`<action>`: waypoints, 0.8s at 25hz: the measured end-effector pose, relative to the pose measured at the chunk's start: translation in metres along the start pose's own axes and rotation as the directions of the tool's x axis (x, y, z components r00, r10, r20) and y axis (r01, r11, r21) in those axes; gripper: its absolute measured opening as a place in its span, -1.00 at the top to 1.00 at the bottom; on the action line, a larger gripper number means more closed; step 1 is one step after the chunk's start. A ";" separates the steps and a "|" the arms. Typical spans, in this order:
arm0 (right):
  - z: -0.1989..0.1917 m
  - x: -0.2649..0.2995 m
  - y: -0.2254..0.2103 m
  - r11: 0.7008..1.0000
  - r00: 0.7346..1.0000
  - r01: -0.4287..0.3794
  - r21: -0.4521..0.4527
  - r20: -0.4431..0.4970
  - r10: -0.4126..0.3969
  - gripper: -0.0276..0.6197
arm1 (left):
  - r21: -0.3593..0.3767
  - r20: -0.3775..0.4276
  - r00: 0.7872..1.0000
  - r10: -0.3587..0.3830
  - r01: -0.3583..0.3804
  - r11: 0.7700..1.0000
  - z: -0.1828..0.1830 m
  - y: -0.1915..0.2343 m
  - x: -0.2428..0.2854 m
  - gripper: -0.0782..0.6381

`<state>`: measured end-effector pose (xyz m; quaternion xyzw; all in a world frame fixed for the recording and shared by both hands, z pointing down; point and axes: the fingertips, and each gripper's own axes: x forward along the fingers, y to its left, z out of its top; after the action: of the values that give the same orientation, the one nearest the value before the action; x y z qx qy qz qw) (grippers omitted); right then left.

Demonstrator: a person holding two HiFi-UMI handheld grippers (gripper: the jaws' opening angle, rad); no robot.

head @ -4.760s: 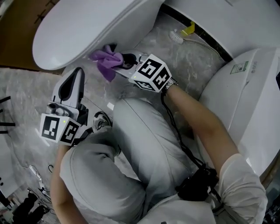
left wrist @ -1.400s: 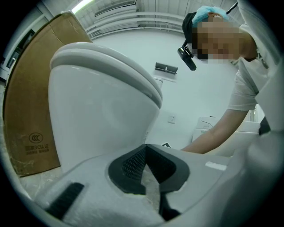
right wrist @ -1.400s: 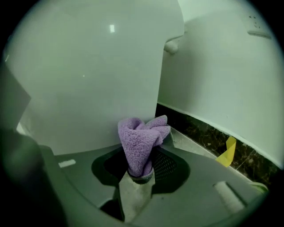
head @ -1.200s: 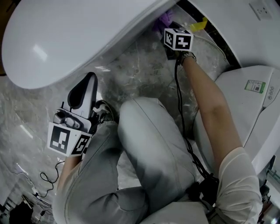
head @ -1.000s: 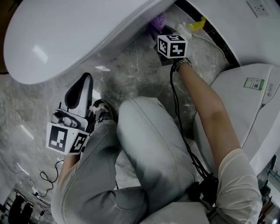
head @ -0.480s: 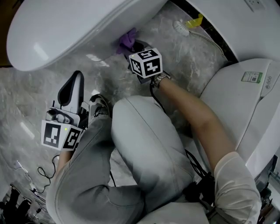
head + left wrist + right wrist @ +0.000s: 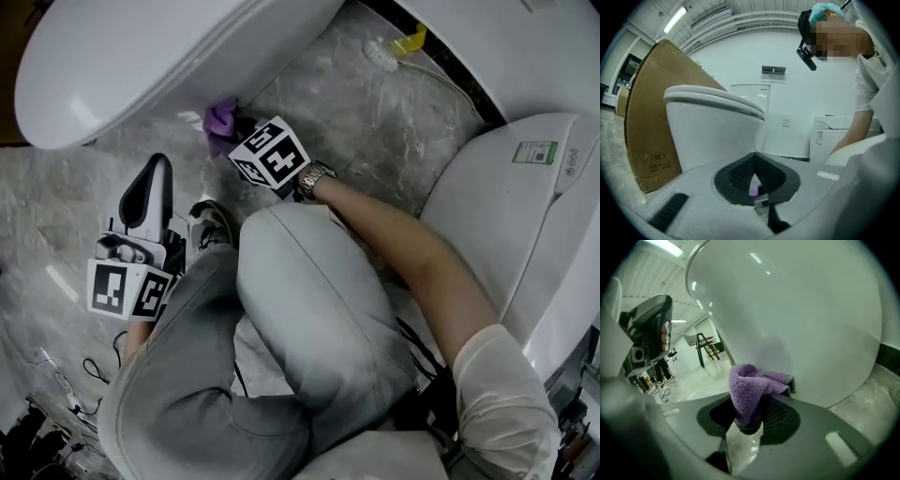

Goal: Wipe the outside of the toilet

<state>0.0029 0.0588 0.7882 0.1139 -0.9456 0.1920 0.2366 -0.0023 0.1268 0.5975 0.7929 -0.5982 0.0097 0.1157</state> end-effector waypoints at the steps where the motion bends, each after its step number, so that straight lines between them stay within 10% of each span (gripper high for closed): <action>1: -0.004 -0.001 0.003 0.999 1.000 -0.025 -0.020 -0.018 0.025 0.49 | 0.000 0.003 1.000 -0.001 0.001 1.000 0.001 0.000 0.000 0.76; 4: -0.025 -0.012 -0.017 0.999 0.996 -0.011 -0.038 -0.087 0.007 0.49 | -0.005 -0.002 1.000 -0.015 0.015 1.000 -0.001 0.000 0.005 0.76; 9: -0.050 -0.048 -0.126 0.965 0.964 0.250 0.076 -0.117 -0.240 0.48 | -0.038 -0.013 0.999 -0.045 0.045 0.998 -0.010 0.002 0.019 0.76; 20: -0.021 -0.100 -0.326 0.709 0.727 0.686 0.162 -0.171 -0.665 0.48 | -0.103 -0.008 0.990 -0.141 0.140 0.985 -0.012 0.007 0.037 0.76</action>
<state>0.1977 -0.2134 0.8571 0.4669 -0.7987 0.1981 0.3238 0.0026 0.0922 0.6158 0.8260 -0.5396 -0.0232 0.1612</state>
